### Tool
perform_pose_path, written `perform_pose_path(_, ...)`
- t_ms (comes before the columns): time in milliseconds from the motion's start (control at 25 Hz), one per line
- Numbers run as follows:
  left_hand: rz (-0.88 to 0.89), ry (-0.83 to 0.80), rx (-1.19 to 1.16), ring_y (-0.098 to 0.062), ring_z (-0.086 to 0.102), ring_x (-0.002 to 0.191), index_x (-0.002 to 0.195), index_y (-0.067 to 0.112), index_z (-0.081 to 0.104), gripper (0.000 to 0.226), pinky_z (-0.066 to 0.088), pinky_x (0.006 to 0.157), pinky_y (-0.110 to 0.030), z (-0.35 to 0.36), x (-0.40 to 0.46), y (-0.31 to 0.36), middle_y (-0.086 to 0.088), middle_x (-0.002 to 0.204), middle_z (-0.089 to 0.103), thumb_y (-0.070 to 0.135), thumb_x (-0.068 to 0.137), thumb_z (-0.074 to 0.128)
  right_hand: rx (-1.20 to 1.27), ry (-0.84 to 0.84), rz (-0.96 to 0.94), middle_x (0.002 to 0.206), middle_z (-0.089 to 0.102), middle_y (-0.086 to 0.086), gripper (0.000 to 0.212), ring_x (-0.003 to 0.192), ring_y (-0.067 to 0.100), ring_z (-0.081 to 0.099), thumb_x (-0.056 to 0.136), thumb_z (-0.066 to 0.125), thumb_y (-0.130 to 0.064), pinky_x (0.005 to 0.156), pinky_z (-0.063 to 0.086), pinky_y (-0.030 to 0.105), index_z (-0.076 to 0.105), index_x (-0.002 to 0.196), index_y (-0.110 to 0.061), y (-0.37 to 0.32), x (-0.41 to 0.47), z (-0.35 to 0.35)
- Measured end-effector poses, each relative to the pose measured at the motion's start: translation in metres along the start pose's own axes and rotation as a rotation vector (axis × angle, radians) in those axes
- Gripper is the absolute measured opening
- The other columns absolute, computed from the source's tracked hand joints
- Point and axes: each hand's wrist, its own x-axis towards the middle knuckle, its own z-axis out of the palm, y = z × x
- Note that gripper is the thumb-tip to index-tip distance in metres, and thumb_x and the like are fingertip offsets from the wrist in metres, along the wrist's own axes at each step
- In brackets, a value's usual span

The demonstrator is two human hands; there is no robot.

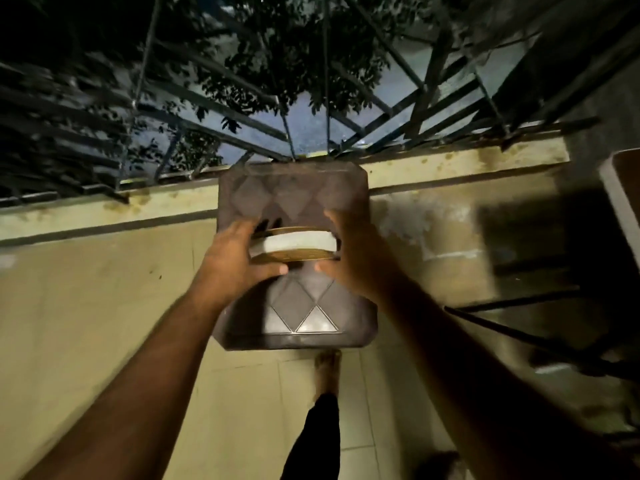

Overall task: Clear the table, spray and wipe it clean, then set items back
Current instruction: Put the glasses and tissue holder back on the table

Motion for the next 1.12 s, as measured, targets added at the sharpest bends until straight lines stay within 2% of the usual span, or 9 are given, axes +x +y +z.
perform_pose_path(120, -0.049, -0.078, 0.004, -0.027, 0.049, 0.121, 0.143, 0.030, 0.036, 0.102, 0.044, 0.100, -0.044, 0.013, 0.004, -0.026, -0.003, 0.134, 0.053, 0.043, 0.056, 0.087, -0.088, -0.022, -0.001, 0.135, 0.051, 0.014, 0.081, 0.121, 0.032, 0.049, 0.069, 0.081, -0.025, 0.099, 0.047, 0.047, 0.044, 0.140, -0.014, -0.006, 0.021, 0.021)
perform_pose_path(240, -0.042, -0.072, -0.042, -0.023, 0.049, 0.121, 0.144, 0.033, 0.033, 0.096, 0.043, 0.101, -0.039, 0.023, 0.009, -0.029, 0.000, 0.135, 0.051, 0.031, 0.064, 0.086, -0.104, -0.034, 0.010, 0.134, 0.055, 0.010, 0.072, 0.120, 0.028, 0.054, 0.079, 0.075, -0.018, 0.096, 0.048, 0.036, 0.041, 0.143, -0.018, -0.004, 0.028, 0.040)
perform_pose_path(400, 0.036, 0.007, -0.033, -0.025, 0.055, 0.115, 0.139, 0.028, 0.044, 0.075, 0.044, 0.096, -0.034, 0.028, 0.017, -0.022, -0.004, 0.128, 0.058, 0.024, 0.073, 0.080, -0.113, 0.017, 0.048, 0.134, 0.058, 0.012, 0.055, 0.122, 0.031, 0.055, 0.089, 0.064, -0.016, 0.099, 0.045, 0.038, 0.046, 0.140, -0.017, 0.003, 0.034, 0.054)
perform_pose_path(520, 0.066, 0.036, 0.014, -0.027, 0.059, 0.107, 0.129, 0.025, 0.055, 0.057, 0.046, 0.089, -0.034, 0.025, 0.022, -0.010, -0.007, 0.119, 0.063, 0.024, 0.076, 0.077, -0.119, 0.042, 0.046, 0.134, 0.057, 0.014, 0.053, 0.122, 0.033, 0.053, 0.088, 0.065, -0.015, 0.101, 0.042, 0.038, 0.049, 0.138, -0.013, 0.008, 0.032, 0.046)
perform_pose_path(640, 0.112, 0.037, 0.020, -0.025, 0.061, 0.103, 0.120, 0.027, 0.058, 0.051, 0.047, 0.083, -0.033, 0.016, 0.027, 0.013, -0.003, 0.113, 0.066, 0.028, 0.074, 0.079, -0.099, 0.102, 0.046, 0.130, 0.059, 0.013, 0.052, 0.120, 0.031, 0.054, 0.086, 0.067, -0.016, 0.100, 0.041, 0.036, 0.052, 0.135, -0.012, 0.016, 0.024, 0.022)
perform_pose_path(840, 0.284, 0.055, 0.039, -0.023, 0.060, 0.105, 0.121, 0.024, 0.060, 0.052, 0.045, 0.088, -0.031, -0.002, 0.028, 0.098, -0.003, 0.115, 0.065, 0.024, 0.073, 0.080, -0.098, 0.276, 0.082, 0.129, 0.060, 0.010, 0.059, 0.118, 0.029, 0.055, 0.082, 0.070, -0.025, 0.098, 0.048, 0.041, 0.050, 0.137, -0.017, 0.043, -0.013, -0.051)
perform_pose_path(920, 0.387, 0.069, 0.052, -0.022, 0.059, 0.109, 0.127, 0.026, 0.059, 0.059, 0.047, 0.093, -0.035, -0.009, 0.024, 0.143, -0.001, 0.120, 0.064, 0.026, 0.072, 0.081, -0.062, 0.351, 0.096, 0.130, 0.059, 0.009, 0.061, 0.119, 0.028, 0.055, 0.082, 0.071, -0.028, 0.099, 0.048, 0.042, 0.049, 0.137, -0.018, 0.057, -0.039, -0.091)
perform_pose_path(1040, 0.558, 0.083, 0.055, -0.023, 0.058, 0.113, 0.132, 0.026, 0.056, 0.065, 0.046, 0.098, -0.039, -0.013, 0.014, 0.226, -0.003, 0.124, 0.063, 0.031, 0.072, 0.082, 0.011, 0.478, 0.120, 0.134, 0.057, 0.008, 0.061, 0.121, 0.025, 0.053, 0.082, 0.065, -0.034, 0.101, 0.041, 0.035, 0.049, 0.139, -0.018, 0.084, -0.093, -0.162)
perform_pose_path(1120, 0.676, 0.081, 0.060, -0.023, 0.057, 0.116, 0.132, 0.022, 0.056, 0.066, 0.042, 0.098, -0.030, -0.006, -0.002, 0.296, -0.004, 0.127, 0.062, 0.028, 0.072, 0.082, 0.048, 0.562, 0.173, 0.135, 0.057, 0.006, 0.058, 0.122, 0.020, 0.052, 0.083, 0.068, -0.031, 0.100, 0.035, 0.027, 0.051, 0.138, -0.018, 0.107, -0.142, -0.211)
